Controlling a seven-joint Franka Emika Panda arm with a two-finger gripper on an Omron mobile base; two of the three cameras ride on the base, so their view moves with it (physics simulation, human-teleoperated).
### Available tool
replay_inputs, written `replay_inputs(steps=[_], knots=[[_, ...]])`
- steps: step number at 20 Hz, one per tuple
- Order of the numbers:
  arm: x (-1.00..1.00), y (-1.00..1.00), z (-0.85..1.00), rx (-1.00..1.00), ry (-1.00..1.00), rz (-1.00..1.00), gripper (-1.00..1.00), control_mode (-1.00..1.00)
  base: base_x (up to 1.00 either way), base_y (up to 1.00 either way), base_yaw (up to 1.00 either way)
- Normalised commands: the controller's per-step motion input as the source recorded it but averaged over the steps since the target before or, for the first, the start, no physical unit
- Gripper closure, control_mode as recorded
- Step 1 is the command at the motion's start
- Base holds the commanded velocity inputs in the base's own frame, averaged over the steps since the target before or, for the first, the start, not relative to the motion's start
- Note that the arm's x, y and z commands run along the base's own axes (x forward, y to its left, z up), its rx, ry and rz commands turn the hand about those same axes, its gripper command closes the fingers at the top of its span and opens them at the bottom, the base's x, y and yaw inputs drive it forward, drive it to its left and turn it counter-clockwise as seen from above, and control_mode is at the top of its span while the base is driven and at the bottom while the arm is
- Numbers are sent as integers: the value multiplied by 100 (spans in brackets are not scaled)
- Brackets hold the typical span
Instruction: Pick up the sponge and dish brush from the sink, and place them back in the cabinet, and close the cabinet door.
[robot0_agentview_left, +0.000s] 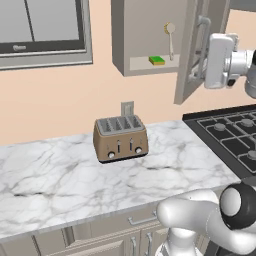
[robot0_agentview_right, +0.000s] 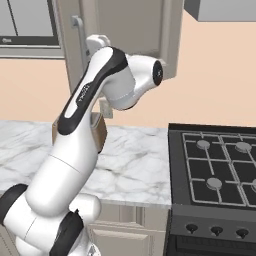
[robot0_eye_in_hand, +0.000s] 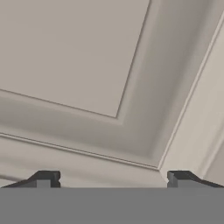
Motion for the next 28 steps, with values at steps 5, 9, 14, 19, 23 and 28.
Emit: replay_inputs(steps=[5, 9, 14, 19, 23, 28], knots=[[43, 25, 2, 0, -2, 0, -100, -100, 0, 0, 0], [37, 22, 1, 0, -3, 0, -100, -100, 0, 0, 0], [32, 31, 0, 0, -3, -2, -100, -100, 0, 0, 0], [31, 30, 0, 0, -3, -5, -100, -100, 0, 0, 0], [31, 32, 0, 0, -4, -6, -100, -100, 0, 0, 0], [31, 27, 0, 0, -4, -7, -100, -100, 0, 0, 0]])
